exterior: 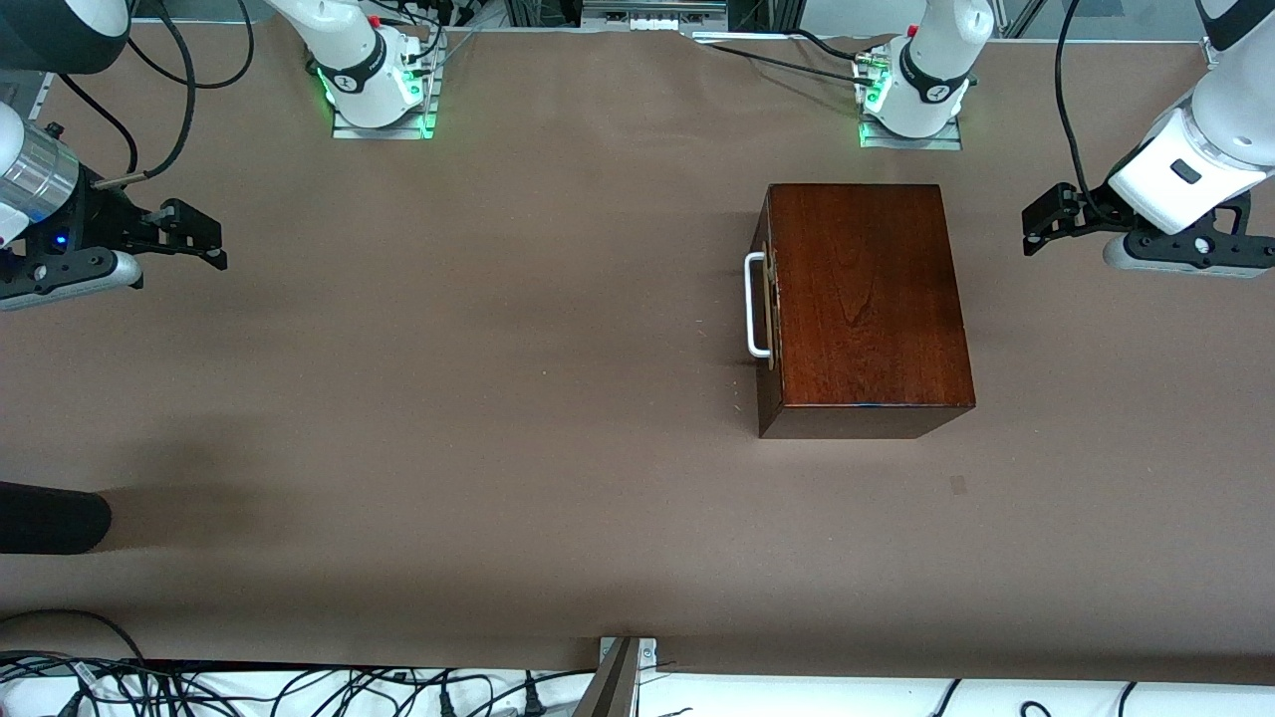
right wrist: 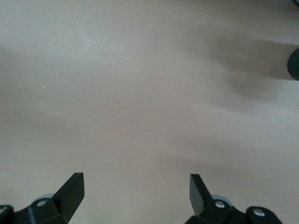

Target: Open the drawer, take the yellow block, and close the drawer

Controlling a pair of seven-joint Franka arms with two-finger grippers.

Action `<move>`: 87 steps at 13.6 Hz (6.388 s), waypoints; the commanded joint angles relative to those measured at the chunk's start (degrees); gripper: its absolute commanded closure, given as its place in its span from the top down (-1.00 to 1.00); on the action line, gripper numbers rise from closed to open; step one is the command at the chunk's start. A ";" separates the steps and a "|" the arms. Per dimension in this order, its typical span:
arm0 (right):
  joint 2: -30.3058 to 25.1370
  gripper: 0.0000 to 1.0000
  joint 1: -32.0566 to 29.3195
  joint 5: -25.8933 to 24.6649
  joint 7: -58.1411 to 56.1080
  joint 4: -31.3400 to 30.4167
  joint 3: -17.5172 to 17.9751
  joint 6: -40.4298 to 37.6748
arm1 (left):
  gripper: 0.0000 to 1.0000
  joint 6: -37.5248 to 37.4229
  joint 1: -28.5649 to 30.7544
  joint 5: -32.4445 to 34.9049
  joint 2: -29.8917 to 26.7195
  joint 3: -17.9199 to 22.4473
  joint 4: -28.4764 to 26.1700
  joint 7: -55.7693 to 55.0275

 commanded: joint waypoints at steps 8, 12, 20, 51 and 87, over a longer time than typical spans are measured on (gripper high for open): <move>0.17 1.00 -0.79 1.11 0.38 0.54 0.42 -0.08 | 1.00 -1.19 0.55 -1.18 0.85 -0.34 1.98 1.16; 0.17 1.00 -0.79 1.11 0.38 0.54 0.42 -0.08 | 1.00 -1.28 0.46 -0.83 0.85 -0.34 1.98 0.81; 0.17 1.00 -0.79 1.11 0.38 0.54 0.42 -0.08 | 1.00 -1.28 -0.50 -1.27 1.72 -2.87 4.43 0.63; 0.17 1.00 -0.79 1.11 0.47 0.54 0.51 0.10 | 1.00 16.56 -22.74 16.66 29.41 -13.96 2.42 -44.97; 0.17 1.00 -0.79 1.11 0.21 0.54 0.42 0.01 | 1.00 29.13 -31.35 20.53 38.02 -14.57 8.55 -63.61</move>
